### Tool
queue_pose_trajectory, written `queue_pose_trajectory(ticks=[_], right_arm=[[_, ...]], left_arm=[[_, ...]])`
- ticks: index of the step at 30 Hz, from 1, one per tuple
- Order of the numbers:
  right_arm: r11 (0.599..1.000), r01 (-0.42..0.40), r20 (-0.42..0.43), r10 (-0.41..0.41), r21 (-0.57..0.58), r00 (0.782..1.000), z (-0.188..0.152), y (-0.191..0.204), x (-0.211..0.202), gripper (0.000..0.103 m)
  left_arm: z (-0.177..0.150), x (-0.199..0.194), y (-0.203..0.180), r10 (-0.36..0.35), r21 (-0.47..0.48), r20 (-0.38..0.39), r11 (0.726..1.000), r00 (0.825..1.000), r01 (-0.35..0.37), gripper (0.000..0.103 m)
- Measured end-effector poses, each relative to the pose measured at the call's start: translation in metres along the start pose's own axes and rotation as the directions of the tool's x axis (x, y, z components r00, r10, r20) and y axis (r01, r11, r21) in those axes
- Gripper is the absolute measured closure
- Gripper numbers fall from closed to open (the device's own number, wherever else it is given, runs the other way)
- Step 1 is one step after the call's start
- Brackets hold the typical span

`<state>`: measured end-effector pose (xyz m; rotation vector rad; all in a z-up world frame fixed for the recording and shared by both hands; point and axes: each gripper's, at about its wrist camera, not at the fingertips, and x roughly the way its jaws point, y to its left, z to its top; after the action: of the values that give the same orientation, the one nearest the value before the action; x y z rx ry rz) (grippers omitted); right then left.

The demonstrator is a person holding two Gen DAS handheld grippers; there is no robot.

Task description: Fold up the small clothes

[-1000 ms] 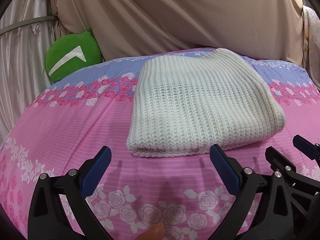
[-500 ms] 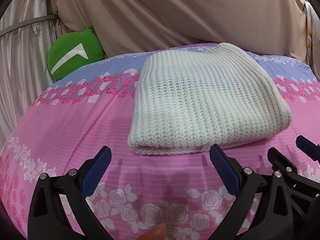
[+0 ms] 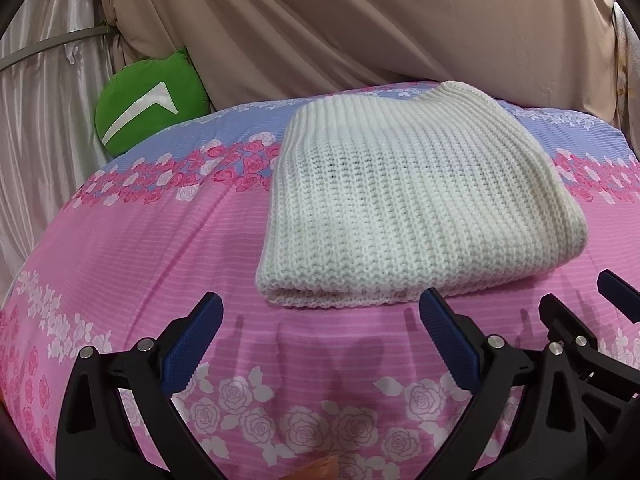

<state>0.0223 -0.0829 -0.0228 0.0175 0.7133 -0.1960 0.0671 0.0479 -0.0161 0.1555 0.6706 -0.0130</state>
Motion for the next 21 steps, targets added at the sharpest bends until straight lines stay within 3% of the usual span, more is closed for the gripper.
queue_pose_trajectory(ticks=[21], right_arm=[[1.0, -0.001, 0.0, 0.001, -0.003, 1.0, -0.0003, -0.002, 0.0005, 0.039]], left_arm=[[-0.0004, 0.0, -0.0005, 0.003, 0.0, -0.001, 1.0, 1.0, -0.003, 0.007]])
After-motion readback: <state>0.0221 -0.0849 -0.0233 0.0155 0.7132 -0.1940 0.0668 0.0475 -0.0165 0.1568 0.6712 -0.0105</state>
